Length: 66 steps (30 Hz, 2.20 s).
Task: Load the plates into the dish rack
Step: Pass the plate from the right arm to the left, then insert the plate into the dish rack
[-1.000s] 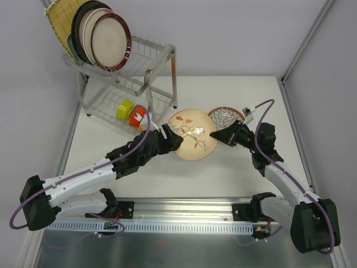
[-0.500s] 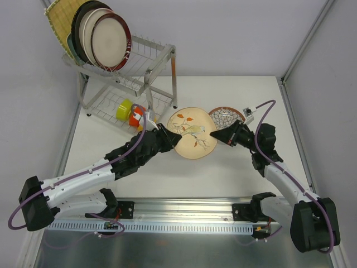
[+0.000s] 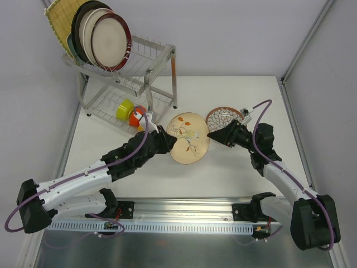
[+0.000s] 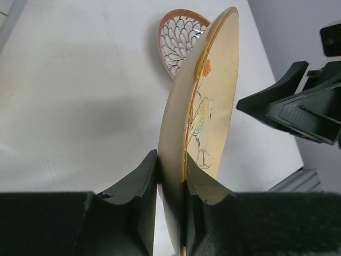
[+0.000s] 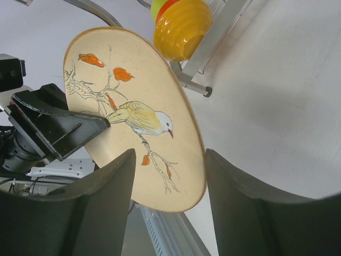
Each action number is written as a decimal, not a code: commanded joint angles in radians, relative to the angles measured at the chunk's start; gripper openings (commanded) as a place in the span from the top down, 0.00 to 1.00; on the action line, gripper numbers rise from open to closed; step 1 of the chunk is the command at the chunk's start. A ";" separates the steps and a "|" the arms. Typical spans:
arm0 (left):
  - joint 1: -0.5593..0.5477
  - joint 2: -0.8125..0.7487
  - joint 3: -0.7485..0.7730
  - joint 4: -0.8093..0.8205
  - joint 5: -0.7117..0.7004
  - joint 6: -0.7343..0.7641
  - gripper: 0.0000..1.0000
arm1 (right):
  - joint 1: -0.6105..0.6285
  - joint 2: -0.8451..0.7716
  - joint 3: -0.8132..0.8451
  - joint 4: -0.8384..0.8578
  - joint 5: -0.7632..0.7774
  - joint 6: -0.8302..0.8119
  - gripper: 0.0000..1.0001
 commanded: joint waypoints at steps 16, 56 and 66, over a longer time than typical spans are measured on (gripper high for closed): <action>-0.003 -0.097 0.175 0.094 0.128 0.578 1.00 | -0.005 -0.171 0.220 -0.579 0.262 -0.330 0.00; 0.391 0.301 1.178 0.082 0.344 1.083 1.00 | -0.010 -0.048 0.449 -0.900 0.373 -0.398 0.00; 0.624 0.363 1.222 0.080 0.473 1.034 1.00 | -0.008 -0.023 0.447 -0.917 0.365 -0.418 0.00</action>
